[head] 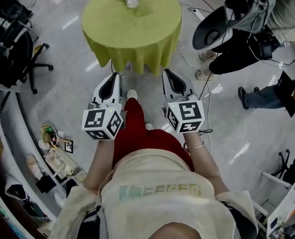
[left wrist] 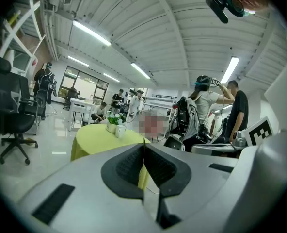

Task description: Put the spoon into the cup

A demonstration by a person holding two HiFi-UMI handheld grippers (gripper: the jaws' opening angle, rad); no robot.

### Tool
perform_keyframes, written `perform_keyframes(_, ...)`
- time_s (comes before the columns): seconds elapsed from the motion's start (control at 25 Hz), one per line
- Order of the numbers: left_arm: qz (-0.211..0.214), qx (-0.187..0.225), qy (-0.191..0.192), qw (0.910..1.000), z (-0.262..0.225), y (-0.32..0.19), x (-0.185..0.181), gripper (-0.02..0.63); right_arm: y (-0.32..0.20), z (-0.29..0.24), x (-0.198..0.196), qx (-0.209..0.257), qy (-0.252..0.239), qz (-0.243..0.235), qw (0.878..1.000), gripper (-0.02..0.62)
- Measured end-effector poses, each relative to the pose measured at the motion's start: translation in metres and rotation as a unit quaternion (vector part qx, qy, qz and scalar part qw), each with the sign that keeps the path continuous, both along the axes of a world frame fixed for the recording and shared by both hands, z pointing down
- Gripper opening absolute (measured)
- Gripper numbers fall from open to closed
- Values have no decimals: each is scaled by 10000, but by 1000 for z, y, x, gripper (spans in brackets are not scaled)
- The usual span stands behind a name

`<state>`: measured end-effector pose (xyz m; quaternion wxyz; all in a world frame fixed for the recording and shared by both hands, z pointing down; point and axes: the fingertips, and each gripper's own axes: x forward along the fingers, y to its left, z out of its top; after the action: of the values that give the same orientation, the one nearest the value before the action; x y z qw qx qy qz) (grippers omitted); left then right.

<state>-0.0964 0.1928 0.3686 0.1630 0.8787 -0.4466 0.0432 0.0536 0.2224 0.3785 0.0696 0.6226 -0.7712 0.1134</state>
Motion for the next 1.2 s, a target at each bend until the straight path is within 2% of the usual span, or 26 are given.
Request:
perform_keyframes(0.52,-29,-144,-40,9999,20,-84,-8,25,-86,23,-11,-196,-73,-117,9997,37)
perform_keyframes(1.2,-97,-208,104,9997,12,-201,-35,25,-206,17,-39,-331,-29,-200,9993,37)
